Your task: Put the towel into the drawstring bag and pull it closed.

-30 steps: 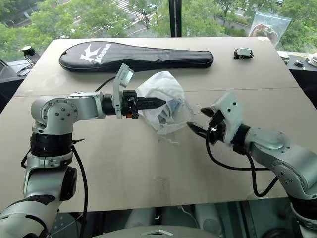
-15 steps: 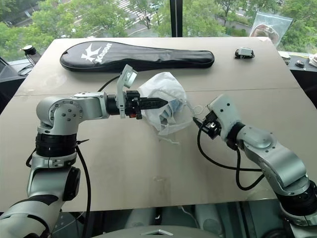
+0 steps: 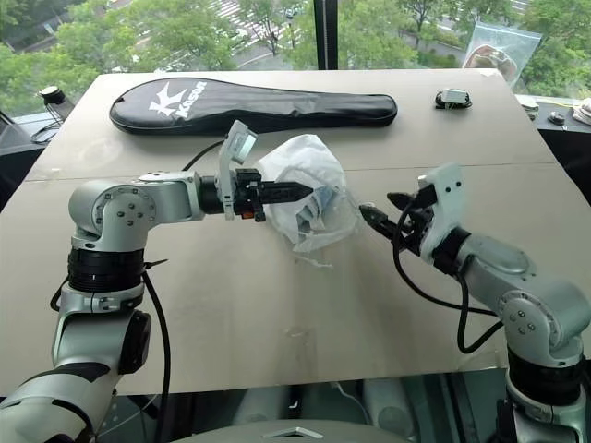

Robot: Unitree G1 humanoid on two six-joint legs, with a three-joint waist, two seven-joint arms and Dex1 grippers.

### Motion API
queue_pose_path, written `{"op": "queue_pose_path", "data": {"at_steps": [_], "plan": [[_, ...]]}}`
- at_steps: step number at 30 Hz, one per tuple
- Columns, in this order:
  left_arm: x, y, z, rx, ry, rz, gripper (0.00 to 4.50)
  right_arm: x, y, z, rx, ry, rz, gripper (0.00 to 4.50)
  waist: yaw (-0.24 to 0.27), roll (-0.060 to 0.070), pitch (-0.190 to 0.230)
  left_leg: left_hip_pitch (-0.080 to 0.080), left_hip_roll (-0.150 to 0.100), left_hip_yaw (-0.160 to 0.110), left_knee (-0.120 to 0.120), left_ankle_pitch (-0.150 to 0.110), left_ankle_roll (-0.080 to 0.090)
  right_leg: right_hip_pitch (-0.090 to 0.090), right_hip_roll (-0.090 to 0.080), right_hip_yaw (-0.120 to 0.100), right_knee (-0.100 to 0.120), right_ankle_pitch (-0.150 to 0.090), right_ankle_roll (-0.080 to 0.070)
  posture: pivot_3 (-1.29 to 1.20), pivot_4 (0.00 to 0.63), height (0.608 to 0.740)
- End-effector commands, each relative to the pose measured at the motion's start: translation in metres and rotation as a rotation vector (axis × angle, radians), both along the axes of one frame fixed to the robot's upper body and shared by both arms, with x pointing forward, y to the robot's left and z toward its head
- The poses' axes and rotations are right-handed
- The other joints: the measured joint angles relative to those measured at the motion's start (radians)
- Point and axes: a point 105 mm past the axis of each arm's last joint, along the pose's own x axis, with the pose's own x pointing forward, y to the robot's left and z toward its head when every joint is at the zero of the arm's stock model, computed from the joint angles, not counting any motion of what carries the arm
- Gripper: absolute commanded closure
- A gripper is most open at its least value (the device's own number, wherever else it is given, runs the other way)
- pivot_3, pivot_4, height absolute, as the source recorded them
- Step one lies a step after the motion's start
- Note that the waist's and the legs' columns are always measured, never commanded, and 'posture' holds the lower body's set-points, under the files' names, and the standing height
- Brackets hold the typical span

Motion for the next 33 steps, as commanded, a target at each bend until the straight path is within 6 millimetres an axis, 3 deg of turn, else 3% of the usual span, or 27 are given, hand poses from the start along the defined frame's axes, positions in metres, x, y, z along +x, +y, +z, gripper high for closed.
{"op": "queue_pose_path", "data": {"at_steps": [1,7,16,24,33], "plan": [[-0.001,0.000,0.015,-0.018,-0.066,-0.002,4.50,0.001,0.000,-0.002,-0.266,-0.135,-0.006,1.15,0.001,0.000,0.000,0.000,0.000,0.000,0.000,0.000,0.000,0.000,0.000,0.000,0.000,0.000,0.000,0.00,0.150,0.740],[-0.001,0.003,0.016,-0.015,-0.066,0.006,4.50,-0.011,0.012,0.007,-0.564,-0.462,0.129,1.15,-0.001,0.000,0.000,-0.001,0.000,0.001,0.000,0.000,0.000,0.000,0.000,0.001,-0.003,0.000,0.001,0.00,0.150,0.740],[0.003,0.002,0.023,-0.050,-0.056,0.018,4.50,-0.009,0.022,-0.002,-0.673,-0.626,0.141,1.15,0.003,0.000,0.000,-0.001,0.000,0.000,0.001,0.000,0.000,0.000,0.000,0.000,-0.002,0.000,0.000,0.00,0.150,0.740],[0.002,0.001,0.022,-0.048,-0.049,0.014,4.50,-0.001,0.025,0.002,-0.689,-0.726,0.073,1.15,0.003,0.000,0.000,-0.001,0.000,0.000,0.002,0.000,0.000,0.000,0.000,0.000,-0.001,0.000,0.000,0.00,0.150,0.740],[0.001,0.001,0.022,-0.046,-0.040,0.014,4.50,0.005,0.028,0.007,-0.565,-0.793,-0.064,1.15,0.003,0.000,0.000,-0.001,0.000,0.000,0.003,0.000,-0.001,0.000,0.000,0.000,0.000,0.000,0.000,0.00,0.150,0.740]]}}
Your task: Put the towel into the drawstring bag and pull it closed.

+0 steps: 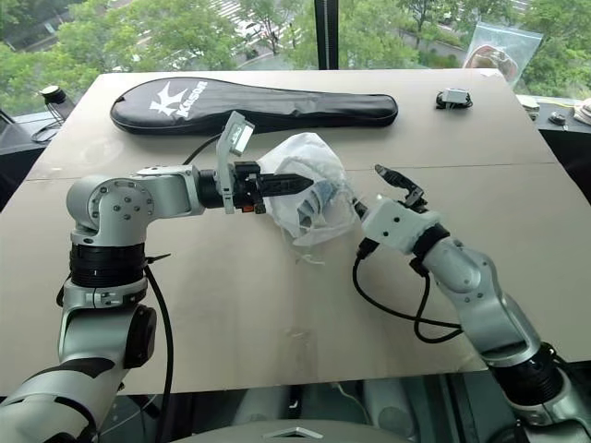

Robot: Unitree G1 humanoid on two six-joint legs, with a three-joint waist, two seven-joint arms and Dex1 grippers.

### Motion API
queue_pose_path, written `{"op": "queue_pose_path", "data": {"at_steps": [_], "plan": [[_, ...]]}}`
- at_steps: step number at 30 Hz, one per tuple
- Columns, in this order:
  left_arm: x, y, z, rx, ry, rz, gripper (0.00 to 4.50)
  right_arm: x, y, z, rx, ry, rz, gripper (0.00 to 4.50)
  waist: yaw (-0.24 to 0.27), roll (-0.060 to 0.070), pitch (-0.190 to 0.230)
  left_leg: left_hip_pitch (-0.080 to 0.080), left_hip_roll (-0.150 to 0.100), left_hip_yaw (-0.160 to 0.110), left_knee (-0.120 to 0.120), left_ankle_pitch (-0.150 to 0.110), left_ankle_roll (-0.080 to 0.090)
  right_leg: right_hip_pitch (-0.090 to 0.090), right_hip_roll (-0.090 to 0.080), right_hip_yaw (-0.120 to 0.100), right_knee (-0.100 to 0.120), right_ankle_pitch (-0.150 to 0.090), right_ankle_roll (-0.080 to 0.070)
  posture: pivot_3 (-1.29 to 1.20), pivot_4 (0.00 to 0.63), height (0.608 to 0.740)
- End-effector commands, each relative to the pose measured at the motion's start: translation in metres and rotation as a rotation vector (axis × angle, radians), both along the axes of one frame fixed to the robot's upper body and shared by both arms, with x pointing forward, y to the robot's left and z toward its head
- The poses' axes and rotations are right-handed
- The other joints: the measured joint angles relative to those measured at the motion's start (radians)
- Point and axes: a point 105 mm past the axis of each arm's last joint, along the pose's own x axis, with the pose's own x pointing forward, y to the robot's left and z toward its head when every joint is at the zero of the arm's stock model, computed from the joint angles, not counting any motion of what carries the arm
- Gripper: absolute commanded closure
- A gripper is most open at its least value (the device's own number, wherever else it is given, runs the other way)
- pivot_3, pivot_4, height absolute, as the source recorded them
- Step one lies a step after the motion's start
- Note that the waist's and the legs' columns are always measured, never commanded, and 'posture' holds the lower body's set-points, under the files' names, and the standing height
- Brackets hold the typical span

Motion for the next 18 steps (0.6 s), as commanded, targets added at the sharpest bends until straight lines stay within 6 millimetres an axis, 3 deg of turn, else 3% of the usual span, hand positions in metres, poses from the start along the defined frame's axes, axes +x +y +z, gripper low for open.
{"op": "queue_pose_path", "data": {"at_steps": [1,9,16,18], "plan": [[-0.002,0.001,0.012,-0.017,-0.039,-0.003,4.50,0.000,-0.004,0.014,0.042,-0.087,-0.022,1.15,0.000,0.000,0.000,0.000,0.000,0.000,0.000,0.000,0.000,0.000,0.000,0.000,0.000,0.000,0.000,0.00,0.150,0.740],[-0.003,-0.002,0.012,-0.025,-0.033,-0.012,4.50,0.013,0.005,0.001,0.146,-0.045,-0.028,1.15,-0.003,0.000,0.000,0.001,0.000,0.000,0.002,0.000,0.000,0.000,0.000,0.000,0.003,0.000,0.000,0.00,0.150,0.740],[0.002,0.003,0.007,0.012,-0.054,0.016,4.50,0.012,-0.004,0.024,0.414,-0.027,-0.046,4.28,-0.002,0.000,0.000,0.000,0.000,0.000,0.005,0.000,0.000,0.000,0.000,0.000,0.005,0.000,0.000,0.00,0.150,0.740],[0.007,0.004,0.005,0.029,-0.068,0.034,4.50,0.012,-0.012,0.033,0.550,0.026,-0.053,4.48,-0.002,0.000,0.000,0.000,0.000,0.000,0.006,0.000,0.000,0.000,0.000,0.000,0.005,0.000,0.000,0.00,0.150,0.740]]}}
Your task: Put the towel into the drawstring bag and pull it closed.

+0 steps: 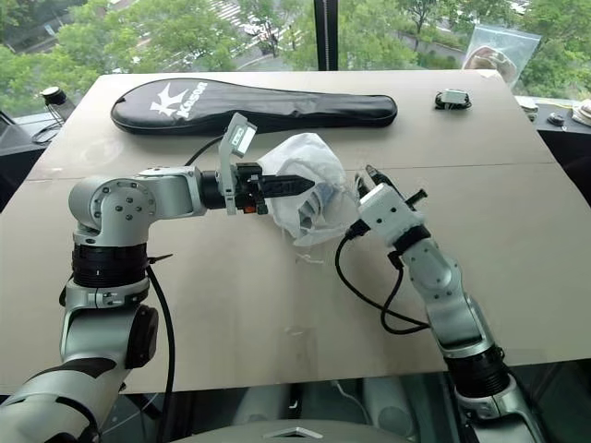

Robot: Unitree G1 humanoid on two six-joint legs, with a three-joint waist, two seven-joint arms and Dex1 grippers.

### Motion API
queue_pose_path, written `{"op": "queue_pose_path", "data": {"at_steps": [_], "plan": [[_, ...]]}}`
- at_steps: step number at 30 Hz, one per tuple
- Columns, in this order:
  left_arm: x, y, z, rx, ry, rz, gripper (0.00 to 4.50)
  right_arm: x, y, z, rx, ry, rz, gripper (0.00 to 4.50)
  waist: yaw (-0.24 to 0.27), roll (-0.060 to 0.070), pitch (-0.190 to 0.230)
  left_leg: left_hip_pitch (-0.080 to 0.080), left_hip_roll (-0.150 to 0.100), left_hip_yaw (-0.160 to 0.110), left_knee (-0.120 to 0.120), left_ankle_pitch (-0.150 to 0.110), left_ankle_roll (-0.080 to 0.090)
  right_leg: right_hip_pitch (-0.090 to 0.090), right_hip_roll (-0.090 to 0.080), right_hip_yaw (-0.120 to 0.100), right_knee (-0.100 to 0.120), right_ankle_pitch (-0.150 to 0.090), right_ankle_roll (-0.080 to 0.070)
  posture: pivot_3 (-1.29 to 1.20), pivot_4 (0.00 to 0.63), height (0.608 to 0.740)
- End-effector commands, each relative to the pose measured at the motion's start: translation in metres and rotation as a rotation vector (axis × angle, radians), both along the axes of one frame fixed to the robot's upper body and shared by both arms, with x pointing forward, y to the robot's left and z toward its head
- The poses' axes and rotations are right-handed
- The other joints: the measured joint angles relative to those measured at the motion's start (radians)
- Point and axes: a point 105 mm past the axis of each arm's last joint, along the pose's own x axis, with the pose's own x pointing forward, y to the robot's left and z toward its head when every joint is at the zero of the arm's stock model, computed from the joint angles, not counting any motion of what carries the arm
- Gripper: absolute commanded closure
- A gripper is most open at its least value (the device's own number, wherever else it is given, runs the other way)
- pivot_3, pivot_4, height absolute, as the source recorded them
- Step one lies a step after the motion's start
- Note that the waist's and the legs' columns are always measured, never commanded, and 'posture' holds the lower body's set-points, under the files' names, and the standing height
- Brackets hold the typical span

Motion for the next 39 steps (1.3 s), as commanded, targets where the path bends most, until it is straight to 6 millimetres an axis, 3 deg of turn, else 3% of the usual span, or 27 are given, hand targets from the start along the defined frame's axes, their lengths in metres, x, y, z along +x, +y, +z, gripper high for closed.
{"op": "queue_pose_path", "data": {"at_steps": [1,6,12,15,18,20,21,25,27,33,35,39], "plan": [[0.006,0.003,0.006,0.019,-0.065,0.018,4.50,-0.005,-0.015,0.031,0.216,0.008,0.004,4.48,0.001,0.000,0.000,0.000,0.000,0.000,0.000,0.000,0.000,0.000,0.000,0.000,0.000,0.000,0.000,0.00,0.150,0.740],[0.018,0.006,0.006,0.052,-0.151,0.029,4.50,-0.004,-0.025,0.031,0.408,0.183,0.044,4.48,0.002,0.000,0.000,0.000,0.000,-0.001,0.001,0.000,0.000,0.001,0.000,-0.001,0.001,0.000,0.000,0.00,0.150,0.740],[0.023,0.005,0.002,0.069,-0.286,-0.083,4.50,-0.007,-0.025,0.026,0.463,0.318,0.097,4.48,0.001,0.000,0.000,0.000,0.000,0.000,0.001,0.000,0.000,0.001,0.000,-0.001,0.000,0.000,0.000,0.00,0.150,0.740],[0.013,0.011,0.016,-0.063,-0.218,-0.160,4.50,-0.012,-0.022,0.036,0.519,0.313,0.151,4.48,-0.003,0.000,0.000,0.000,0.000,-0.001,0.000,0.000,0.000,0.001,0.001,-0.001,0.000,0.000,0.000,0.00,0.150,0.740],[0.001,0.022,0.022,-0.092,-0.228,-0.192,3.69,-0.010,-0.022,0.042,0.576,0.325,0.157,4.50,-0.007,0.001,0.000,0.000,0.000,-0.001,0.000,0.000,0.001,0.000,0.001,-0.001,0.001,0.000,0.000,0.00,0.150,0.740],[-0.007,0.032,0.023,-0.140,-0.214,-0.174,2.92,-0.008,-0.021,0.045,0.581,0.325,0.158,4.50,-0.008,0.001,0.000,0.000,0.000,0.000,0.000,0.000,0.001,0.000,0.001,0.000,0.001,0.000,0.000,0.00,0.150,0.740],[-0.015,0.038,0.016,-0.132,-0.200,-0.178,2.44,-0.006,-0.020,0.045,0.584,0.328,0.157,4.50,-0.008,0.001,0.000,0.000,0.001,0.000,0.000,0.000,0.001,0.000,0.001,0.000,0.000,0.000,0.000,0.00,0.150,0.740],[-0.057,0.059,-0.030,-0.038,-0.084,-0.189,2.44,0.003,-0.014,0.053,0.602,0.322,0.167,4.50,-0.014,0.002,0.000,0.001,0.001,0.001,-0.001,0.000,0.001,0.000,0.000,0.001,0.000,0.000,0.000,0.00,0.150,0.740],[-0.069,0.064,-0.051,0.022,-0.064,-0.170,2.44,0.004,-0.011,0.058,0.610,0.313,0.179,4.50,-0.012,0.002,0.001,0.001,0.002,0.002,-0.002,0.000,0.001,-0.001,0.000,0.002,0.000,0.000,0.000,0.00,0.150,0.740],[-0.066,0.059,-0.084,0.119,-0.150,-0.061,2.44,0.007,-0.010,0.064,0.604,0.305,0.192,4.50,0.023,0.002,0.001,0.000,0.001,0.000,-0.001,0.000,0.001,0.000,0.000,-0.001,-0.001,0.000,-0.001,0.00,0.150,0.740],[-0.060,0.048,-0.092,0.133,-0.208,-0.037,2.44,0.007,-0.010,0.066,0.603,0.304,0.194,4.50,0.023,0.002,0.001,0.001,0.001,0.000,-0.001,0.000,0.001,0.001,0.000,-0.001,-0.001,0.000,0.000,0.00,0.150,0.740],[-0.065,0.027,-0.103,0.131,-0.244,-0.097,2.44,0.008,-0.009,0.069,0.602,0.302,0.195,4.50,0.019,0.002,0.001,0.000,0.001,0.001,-0.001,0.000,0.001,0.000,0.000,0.000,0.000,0.000,0.000,0.00,0.150,0.740]]}}
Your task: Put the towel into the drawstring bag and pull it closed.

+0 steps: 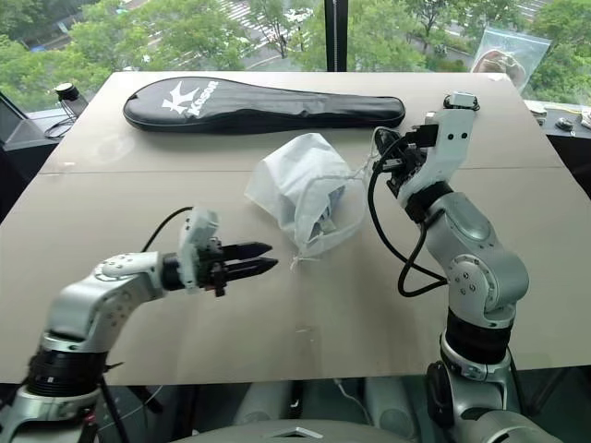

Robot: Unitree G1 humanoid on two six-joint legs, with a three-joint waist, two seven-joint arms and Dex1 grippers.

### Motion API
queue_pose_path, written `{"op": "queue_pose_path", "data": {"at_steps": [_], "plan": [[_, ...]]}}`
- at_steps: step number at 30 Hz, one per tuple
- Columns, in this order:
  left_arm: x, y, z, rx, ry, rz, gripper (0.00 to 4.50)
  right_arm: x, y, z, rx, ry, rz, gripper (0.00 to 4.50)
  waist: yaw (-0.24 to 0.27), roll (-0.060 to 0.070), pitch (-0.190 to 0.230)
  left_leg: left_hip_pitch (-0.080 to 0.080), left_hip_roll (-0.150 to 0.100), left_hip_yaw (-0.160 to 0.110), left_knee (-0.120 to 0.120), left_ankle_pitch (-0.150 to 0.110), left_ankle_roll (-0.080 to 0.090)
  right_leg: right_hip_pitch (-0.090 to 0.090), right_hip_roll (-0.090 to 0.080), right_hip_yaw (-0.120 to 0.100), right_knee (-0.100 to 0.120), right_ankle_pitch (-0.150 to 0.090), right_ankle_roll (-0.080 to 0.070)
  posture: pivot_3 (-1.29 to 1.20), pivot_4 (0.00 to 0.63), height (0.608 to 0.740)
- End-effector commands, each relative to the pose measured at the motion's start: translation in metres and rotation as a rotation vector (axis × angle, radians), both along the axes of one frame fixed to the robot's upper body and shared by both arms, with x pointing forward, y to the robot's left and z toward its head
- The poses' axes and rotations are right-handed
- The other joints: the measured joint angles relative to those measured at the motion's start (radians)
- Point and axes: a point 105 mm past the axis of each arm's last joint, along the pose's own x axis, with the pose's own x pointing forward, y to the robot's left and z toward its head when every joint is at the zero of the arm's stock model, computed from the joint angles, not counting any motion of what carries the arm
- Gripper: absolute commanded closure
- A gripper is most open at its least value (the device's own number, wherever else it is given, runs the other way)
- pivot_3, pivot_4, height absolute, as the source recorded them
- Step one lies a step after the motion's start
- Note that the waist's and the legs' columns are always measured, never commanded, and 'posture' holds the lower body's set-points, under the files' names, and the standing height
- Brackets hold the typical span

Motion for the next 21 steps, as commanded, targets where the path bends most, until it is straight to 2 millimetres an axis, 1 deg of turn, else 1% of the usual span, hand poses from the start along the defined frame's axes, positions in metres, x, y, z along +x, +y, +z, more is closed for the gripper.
{"op": "queue_pose_path", "data": {"at_steps": [1,4,8,13,16,17,18,19,20,21], "plan": [[-0.006,-0.012,-0.001,0.020,-0.056,-0.061,2.44,-0.004,0.000,0.016,0.007,-0.056,0.003,4.50,-0.004,0.000,0.000,0.000,0.000,0.000,0.000,0.000,0.000,0.000,0.000,0.000,0.000,0.000,0.000,0.00,0.150,0.740],[-0.009,-0.017,-0.006,0.044,-0.064,-0.103,2.44,-0.005,-0.001,0.016,0.003,-0.057,-0.001,4.50,-0.008,0.000,0.000,0.000,0.001,0.000,-0.001,0.000,0.000,0.000,0.001,0.000,0.000,0.000,0.000,0.00,0.150,0.740],[-0.010,-0.021,-0.007,0.047,-0.070,-0.127,2.44,-0.005,-0.002,0.017,0.000,-0.056,-0.008,4.50,-0.016,0.000,0.000,0.000,0.000,0.000,-0.001,0.000,0.000,0.000,0.000,0.000,0.000,0.000,0.000,0.00,0.150,0.740],[-0.006,-0.035,-0.016,0.044,-0.052,-0.167,2.44,-0.006,-0.002,0.016,0.004,-0.055,-0.016,4.50,-0.017,0.000,0.000,0.000,0.000,0.000,-0.001,0.000,0.000,0.000,0.000,0.000,0.000,0.000,0.000,0.00,0.150,0.740],[-0.007,-0.042,-0.015,0.032,-0.040,-0.211,3.19,-0.005,-0.003,0.017,0.010,-0.056,-0.023,4.50,-0.022,0.000,0.000,0.000,0.000,0.000,-0.001,0.000,0.000,0.000,0.000,0.000,0.000,0.000,0.000,0.00,0.150,0.740],[-0.007,-0.042,-0.013,0.025,-0.040,-0.220,3.77,-0.005,-0.004,0.017,0.012,-0.058,-0.027,4.50,-0.023,0.000,0.000,0.000,0.000,-0.001,-0.001,0.000,0.000,0.000,0.001,0.000,0.000,0.000,0.000,0.00,0.150,0.740],[-0.009,-0.039,-0.004,-0.014,-0.021,-0.230,4.06,-0.004,-0.006,0.021,0.028,-0.066,-0.035,4.50,-0.025,0.000,0.000,0.000,0.000,-0.001,-0.001,0.000,0.000,0.000,0.001,0.000,0.000,0.000,0.000,0.00,0.150,0.740],[-0.010,-0.037,0.002,-0.042,-0.007,-0.237,4.46,-0.004,-0.008,0.023,0.039,-0.072,-0.040,4.50,-0.026,0.000,0.000,0.000,0.000,-0.001,-0.001,0.000,0.000,0.000,0.001,0.000,0.000,0.000,0.000,0.00,0.150,0.740],[-0.008,-0.030,0.016,-0.093,-0.011,-0.213,4.46,-0.004,-0.010,0.029,0.062,-0.090,-0.043,4.50,-0.027,0.001,0.000,0.000,0.000,-0.001,-0.001,0.000,0.000,0.000,0.001,0.000,0.000,0.000,0.000,0.00,0.150,0.740],[-0.001,-0.019,0.031,-0.139,-0.011,-0.161,4.46,-0.005,-0.012,0.038,0.085,-0.116,-0.040,4.50,-0.028,0.001,0.001,0.000,0.001,-0.001,-0.001,0.000,0.000,-0.001,0.001,0.000,0.000,0.000,0.000,0.00,0.150,0.740]]}}
